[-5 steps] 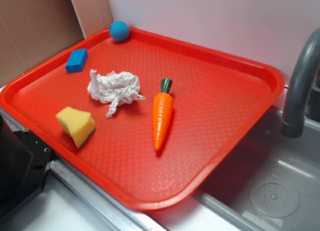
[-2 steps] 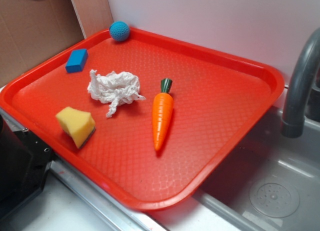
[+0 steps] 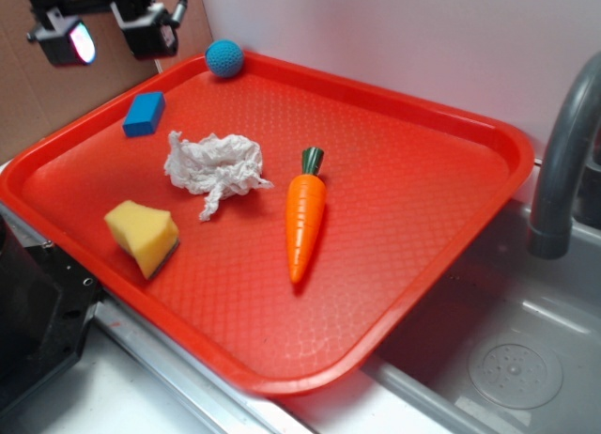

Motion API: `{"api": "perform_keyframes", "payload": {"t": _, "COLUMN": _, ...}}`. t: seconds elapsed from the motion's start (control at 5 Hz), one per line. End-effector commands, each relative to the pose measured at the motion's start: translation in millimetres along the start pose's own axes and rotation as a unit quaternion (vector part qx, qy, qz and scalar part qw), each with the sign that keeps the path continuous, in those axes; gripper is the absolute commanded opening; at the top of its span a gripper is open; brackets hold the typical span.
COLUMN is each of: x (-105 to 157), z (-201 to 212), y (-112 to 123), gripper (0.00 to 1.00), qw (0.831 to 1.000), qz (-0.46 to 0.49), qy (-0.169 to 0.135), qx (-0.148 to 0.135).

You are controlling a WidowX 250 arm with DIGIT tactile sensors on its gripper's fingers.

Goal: Grab the blue block.

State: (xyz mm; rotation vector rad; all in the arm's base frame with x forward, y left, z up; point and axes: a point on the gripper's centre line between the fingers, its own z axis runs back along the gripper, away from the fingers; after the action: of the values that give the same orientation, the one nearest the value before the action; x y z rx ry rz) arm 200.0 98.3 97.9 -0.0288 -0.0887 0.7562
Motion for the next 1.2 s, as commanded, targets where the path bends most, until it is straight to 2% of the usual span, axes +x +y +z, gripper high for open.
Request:
{"api": "perform_keyframes", "payload": {"t": 0.0, "x": 19.8, "z": -54.2, "y": 40.0, "gripper": 1.00, "qw": 0.998, "qz": 0.018, "qy": -0.026, "qx": 0.050}}
{"api": "perform_keyframes", "payload": {"t": 0.2, "x": 34.0, "z": -77.5, "y": 39.9, "gripper": 1.00, "qw": 0.999, "qz": -0.020, "qy": -0.019, "qx": 0.030}}
{"api": "perform_keyframes", "payload": {"t": 0.4, "x": 34.8, "z": -80.0, "y": 24.6, "gripper": 1.00, "qw": 0.997, "qz": -0.080, "qy": -0.014, "qx": 0.005}}
{"api": "perform_keyframes", "payload": {"t": 0.6, "x": 34.0, "z": -86.5, "y": 20.2, "gripper": 1.00, "qw": 0.996, "qz": -0.087, "qy": -0.006, "qx": 0.015}}
{"api": "perform_keyframes", "payload": {"t": 1.0, "x": 70.5, "z": -91.6, "y": 15.7, "gripper": 1.00, "qw": 0.998, "qz": -0.038, "qy": -0.004, "qx": 0.041}}
